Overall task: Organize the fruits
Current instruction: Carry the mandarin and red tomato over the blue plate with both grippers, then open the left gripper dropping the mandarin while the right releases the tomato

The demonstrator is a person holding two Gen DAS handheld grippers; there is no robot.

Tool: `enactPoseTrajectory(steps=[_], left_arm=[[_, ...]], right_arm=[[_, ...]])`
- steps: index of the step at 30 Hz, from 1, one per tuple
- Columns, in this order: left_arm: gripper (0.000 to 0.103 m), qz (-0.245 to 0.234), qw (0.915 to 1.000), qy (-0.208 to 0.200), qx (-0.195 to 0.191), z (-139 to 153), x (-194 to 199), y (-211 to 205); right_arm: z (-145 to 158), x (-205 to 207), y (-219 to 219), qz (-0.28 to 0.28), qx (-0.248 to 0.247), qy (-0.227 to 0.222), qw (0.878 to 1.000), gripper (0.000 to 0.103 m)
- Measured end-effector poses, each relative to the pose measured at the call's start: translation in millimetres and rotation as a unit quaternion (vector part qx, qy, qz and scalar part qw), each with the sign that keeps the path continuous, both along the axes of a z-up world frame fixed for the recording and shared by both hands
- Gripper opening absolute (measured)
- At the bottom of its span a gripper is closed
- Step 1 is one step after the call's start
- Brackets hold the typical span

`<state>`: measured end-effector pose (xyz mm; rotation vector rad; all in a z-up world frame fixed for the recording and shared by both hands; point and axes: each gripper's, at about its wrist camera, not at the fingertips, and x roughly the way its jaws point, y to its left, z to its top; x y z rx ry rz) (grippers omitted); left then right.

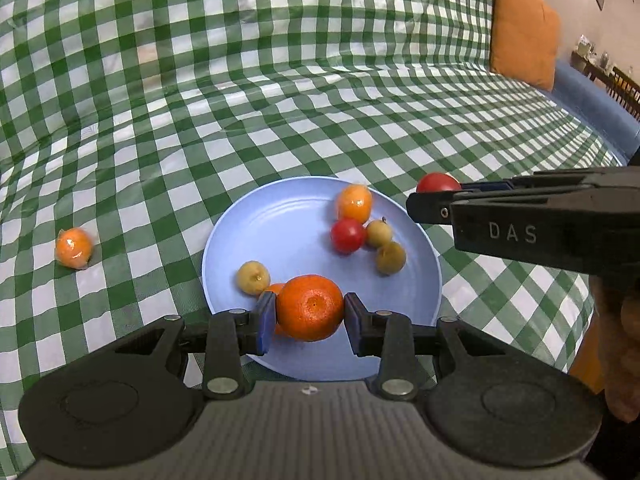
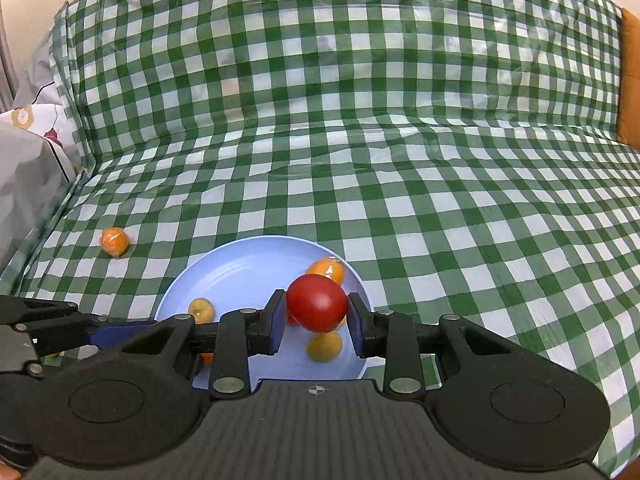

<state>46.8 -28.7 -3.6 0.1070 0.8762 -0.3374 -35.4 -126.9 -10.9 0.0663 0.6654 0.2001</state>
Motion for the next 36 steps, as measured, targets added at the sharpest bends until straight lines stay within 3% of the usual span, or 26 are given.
enactPoseTrajectory(steps=[20, 24, 36], left_arm=[[0.040, 0.001, 1.0000, 0.002, -0.007, 3.6, -1.4, 4.5], [0.043, 0.002, 0.9999, 0.003, -0.010, 4.1, -0.6, 4.4], [0.044, 0.011, 0.9999, 0.000, -0.009, 4.4, 1.0, 6.4]], right_arm=[[-4.9, 6.4, 5.1, 0.015, -0.013, 0.012, 1.000, 0.034], [-5.3, 7.3, 7.1, 0.014, -0.019, 0.014, 1.000, 0.050], [-4.5, 6.9, 6.0, 0.008, -0.024, 0.012, 1.000, 0.060]])
